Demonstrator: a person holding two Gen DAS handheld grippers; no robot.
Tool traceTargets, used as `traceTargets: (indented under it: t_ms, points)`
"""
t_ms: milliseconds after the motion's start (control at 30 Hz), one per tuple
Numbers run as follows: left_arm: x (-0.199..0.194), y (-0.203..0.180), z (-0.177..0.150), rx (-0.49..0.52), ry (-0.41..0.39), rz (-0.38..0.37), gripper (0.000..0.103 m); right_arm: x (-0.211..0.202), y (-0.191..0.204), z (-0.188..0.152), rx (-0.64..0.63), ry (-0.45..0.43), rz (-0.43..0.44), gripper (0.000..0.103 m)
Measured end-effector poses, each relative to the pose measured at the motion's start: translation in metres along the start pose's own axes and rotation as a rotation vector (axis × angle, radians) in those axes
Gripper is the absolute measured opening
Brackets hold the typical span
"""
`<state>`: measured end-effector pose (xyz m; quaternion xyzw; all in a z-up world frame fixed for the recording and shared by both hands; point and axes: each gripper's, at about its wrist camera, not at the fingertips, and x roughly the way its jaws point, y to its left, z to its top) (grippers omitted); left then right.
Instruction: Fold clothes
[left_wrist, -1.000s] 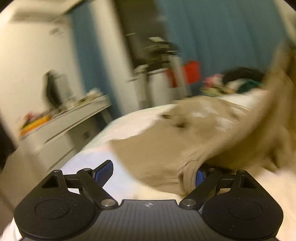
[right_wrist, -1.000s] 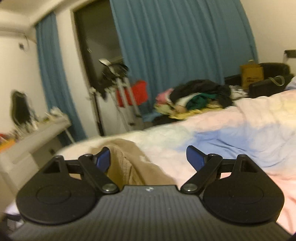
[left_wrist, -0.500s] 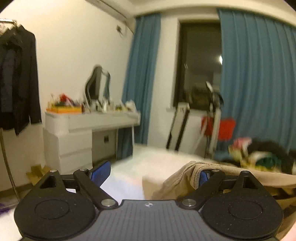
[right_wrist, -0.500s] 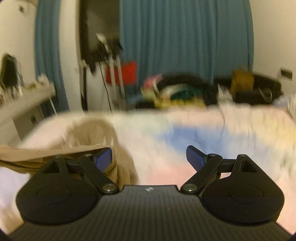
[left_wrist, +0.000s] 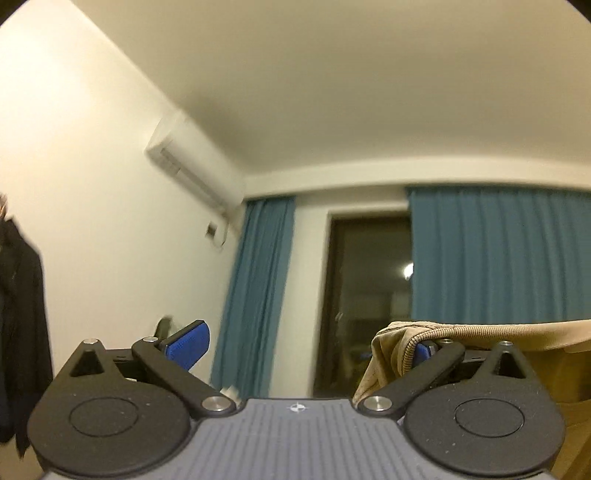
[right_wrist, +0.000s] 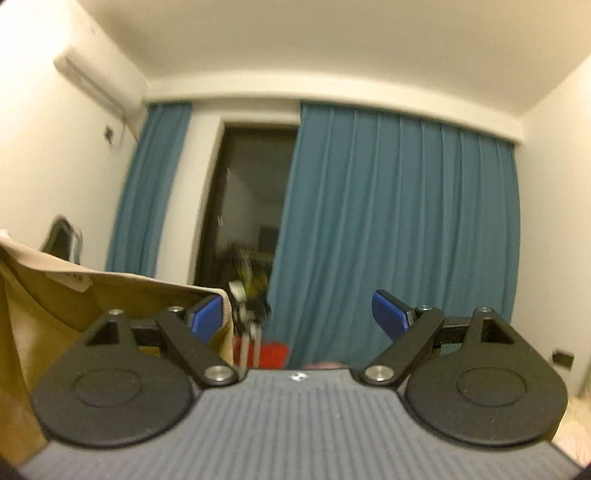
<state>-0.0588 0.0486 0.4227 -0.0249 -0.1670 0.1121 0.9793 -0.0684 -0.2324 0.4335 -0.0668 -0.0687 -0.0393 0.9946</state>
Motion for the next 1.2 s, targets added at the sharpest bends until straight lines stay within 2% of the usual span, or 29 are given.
traceTargets:
  t_ms: [100, 200, 267, 333, 433, 600, 833, 1000, 1100, 1200]
  points:
    - [-0.016, 0.001, 0.047, 0.009, -0.035, -0.051, 0.103, -0.021, -0.010, 0.041, 0.000, -0.062, 0.013, 0.087]
    - [-0.028, 0.001, 0.070, 0.020, -0.034, -0.114, 0.103, -0.039, -0.017, 0.065, -0.003, -0.109, 0.018, 0.087]
    - [-0.030, 0.003, 0.070, 0.010, 0.002, -0.162, 0.103, -0.049, -0.019, 0.067, -0.019, -0.116, 0.014, 0.088]
    - [-0.030, 0.009, 0.059, -0.017, 0.047, -0.209, 0.103, -0.049, -0.020, 0.056, -0.029, -0.096, 0.018, 0.088]
    - [-0.020, 0.011, 0.020, -0.069, 0.127, -0.269, 0.103, -0.044, -0.021, 0.033, -0.036, -0.056, 0.025, 0.088]
    - [0.033, -0.002, -0.066, -0.081, 0.296, -0.301, 0.103, -0.004, -0.014, -0.030, -0.036, 0.073, 0.033, 0.088]
    - [0.151, -0.027, -0.208, -0.033, 0.410, -0.282, 0.103, 0.124, 0.001, -0.130, 0.006, 0.220, -0.005, 0.088]
    - [0.282, -0.063, -0.326, -0.006, 0.484, -0.230, 0.103, 0.254, 0.012, -0.218, 0.054, 0.316, -0.058, 0.088]
    - [0.364, -0.087, -0.415, -0.007, 0.534, -0.210, 0.103, 0.336, 0.022, -0.280, 0.035, 0.348, -0.104, 0.088]
    - [0.436, -0.101, -0.513, 0.005, 0.630, -0.200, 0.103, 0.403, 0.037, -0.349, 0.002, 0.378, -0.139, 0.088]
